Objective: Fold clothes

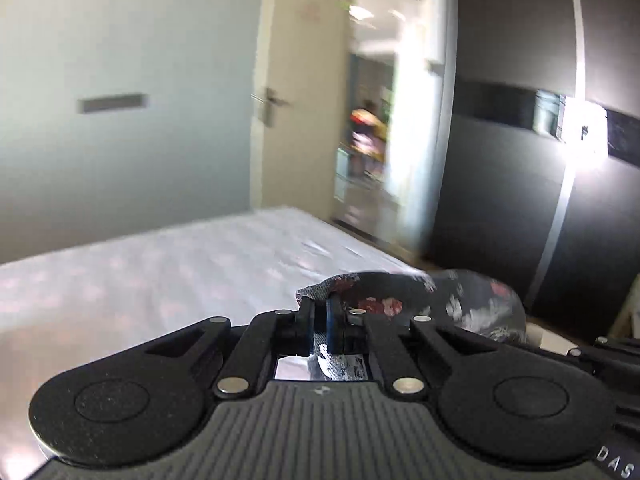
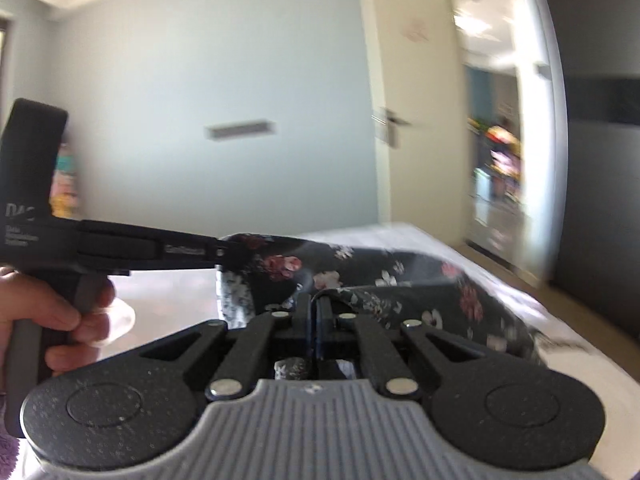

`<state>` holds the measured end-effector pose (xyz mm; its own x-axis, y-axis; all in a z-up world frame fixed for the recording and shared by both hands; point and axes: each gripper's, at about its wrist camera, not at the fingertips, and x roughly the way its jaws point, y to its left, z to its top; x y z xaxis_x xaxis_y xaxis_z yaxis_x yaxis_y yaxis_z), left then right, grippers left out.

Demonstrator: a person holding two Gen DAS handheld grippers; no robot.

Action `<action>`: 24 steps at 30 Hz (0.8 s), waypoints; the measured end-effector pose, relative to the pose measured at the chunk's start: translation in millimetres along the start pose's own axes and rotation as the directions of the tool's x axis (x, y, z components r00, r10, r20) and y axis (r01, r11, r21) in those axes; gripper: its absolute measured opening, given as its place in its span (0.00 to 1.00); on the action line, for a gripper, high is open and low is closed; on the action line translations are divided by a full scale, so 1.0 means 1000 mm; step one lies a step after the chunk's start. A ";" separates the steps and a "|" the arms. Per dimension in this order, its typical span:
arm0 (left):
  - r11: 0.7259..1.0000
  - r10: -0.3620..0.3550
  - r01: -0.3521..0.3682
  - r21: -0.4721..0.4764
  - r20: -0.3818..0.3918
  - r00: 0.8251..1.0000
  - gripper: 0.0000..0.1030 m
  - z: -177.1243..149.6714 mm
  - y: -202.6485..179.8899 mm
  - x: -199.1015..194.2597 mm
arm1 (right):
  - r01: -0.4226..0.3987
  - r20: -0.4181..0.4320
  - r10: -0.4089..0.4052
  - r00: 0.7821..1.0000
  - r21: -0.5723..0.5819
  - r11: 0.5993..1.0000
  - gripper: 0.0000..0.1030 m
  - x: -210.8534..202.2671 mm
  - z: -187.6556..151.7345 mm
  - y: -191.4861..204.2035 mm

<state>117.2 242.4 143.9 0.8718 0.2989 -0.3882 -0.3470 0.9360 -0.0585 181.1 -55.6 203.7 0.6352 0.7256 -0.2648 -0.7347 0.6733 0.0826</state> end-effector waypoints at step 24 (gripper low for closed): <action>0.899 0.396 -0.423 -0.114 -0.201 0.896 0.06 -0.081 0.201 -0.127 | -0.430 -0.249 0.401 0.881 -0.073 0.900 0.02 0.072 -0.045 0.274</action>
<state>-91.3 377.6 106.7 0.5738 0.6013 -0.5560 -0.7203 0.6936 0.0069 14.8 175.2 164.1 0.2056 0.8743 -0.4398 -0.9518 0.2832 0.1180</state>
